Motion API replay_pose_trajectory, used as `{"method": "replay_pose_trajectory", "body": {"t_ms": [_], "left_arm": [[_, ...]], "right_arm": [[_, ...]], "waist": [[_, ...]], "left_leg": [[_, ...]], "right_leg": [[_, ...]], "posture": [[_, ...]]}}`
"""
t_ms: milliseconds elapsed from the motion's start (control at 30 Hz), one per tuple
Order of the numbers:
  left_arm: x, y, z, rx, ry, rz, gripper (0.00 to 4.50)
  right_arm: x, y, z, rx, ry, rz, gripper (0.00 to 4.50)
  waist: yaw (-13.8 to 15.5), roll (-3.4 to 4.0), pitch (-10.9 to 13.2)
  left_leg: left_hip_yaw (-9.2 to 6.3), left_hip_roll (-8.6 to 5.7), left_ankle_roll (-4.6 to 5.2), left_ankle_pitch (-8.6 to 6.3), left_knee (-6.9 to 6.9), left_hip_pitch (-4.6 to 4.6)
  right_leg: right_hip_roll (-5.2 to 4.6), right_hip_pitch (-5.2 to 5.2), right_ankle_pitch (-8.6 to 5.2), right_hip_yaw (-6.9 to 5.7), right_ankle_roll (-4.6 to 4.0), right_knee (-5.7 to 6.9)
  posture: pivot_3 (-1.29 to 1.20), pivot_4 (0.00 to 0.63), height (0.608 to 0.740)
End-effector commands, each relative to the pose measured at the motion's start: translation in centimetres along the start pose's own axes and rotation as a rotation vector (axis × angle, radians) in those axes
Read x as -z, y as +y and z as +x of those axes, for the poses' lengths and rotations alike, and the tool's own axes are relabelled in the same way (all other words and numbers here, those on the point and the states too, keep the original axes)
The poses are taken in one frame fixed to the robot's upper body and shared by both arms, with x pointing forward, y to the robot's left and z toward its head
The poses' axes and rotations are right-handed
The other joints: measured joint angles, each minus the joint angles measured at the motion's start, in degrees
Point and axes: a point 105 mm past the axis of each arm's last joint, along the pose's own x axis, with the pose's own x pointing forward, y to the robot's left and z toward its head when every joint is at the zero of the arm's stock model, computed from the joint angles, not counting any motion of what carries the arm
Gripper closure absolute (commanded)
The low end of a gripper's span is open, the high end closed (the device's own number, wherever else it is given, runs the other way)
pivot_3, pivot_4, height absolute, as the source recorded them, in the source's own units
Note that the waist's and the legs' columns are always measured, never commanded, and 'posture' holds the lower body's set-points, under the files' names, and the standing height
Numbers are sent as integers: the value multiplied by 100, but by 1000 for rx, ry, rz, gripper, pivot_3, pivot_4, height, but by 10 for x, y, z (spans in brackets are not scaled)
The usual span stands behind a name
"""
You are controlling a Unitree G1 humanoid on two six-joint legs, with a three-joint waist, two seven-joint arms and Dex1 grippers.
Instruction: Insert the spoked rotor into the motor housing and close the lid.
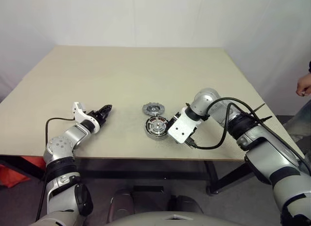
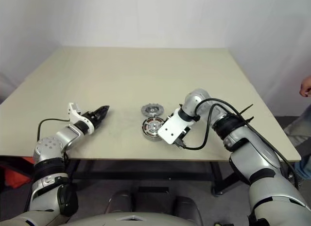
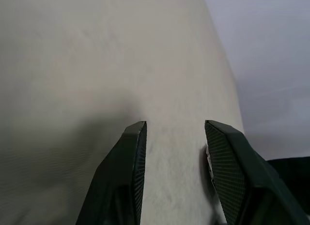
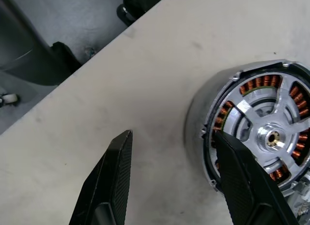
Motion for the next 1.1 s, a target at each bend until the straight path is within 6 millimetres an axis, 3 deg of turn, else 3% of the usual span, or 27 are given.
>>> {"method": "replay_pose_trajectory", "body": {"t_ms": [33,600,900,1100], "left_arm": [[-7,-11,2,41,-28,13,2475],[-6,-9,7,41,-29,0,2475],[-7,-9,7,40,-30,1,2475],[-6,-9,5,39,-33,0,2475]], "right_arm": [[3,-2,-14,29,35,27,1515],[-11,2,-10,67,45,-7,1515],[-10,-12,-8,128,49,28,4474],[-11,-17,-7,146,44,34,4474]], "waist": [[1,0,0],[5,0,0],[8,-1,0],[-27,-1,1]], "left_leg": [[1,0,0,0,-2,-11],[4,-1,5,-3,-6,-26],[4,-3,5,-3,-7,-29],[4,1,3,-2,-9,-15]], "right_leg": [[0,-10,0,0,-1,-3],[-1,-26,-1,3,-1,-9],[-3,-28,-1,4,-1,-14],[2,-29,-1,6,0,-7]], "posture": [[0,0,740],[0,0,740],[0,0,740],[0,0,740]]}}
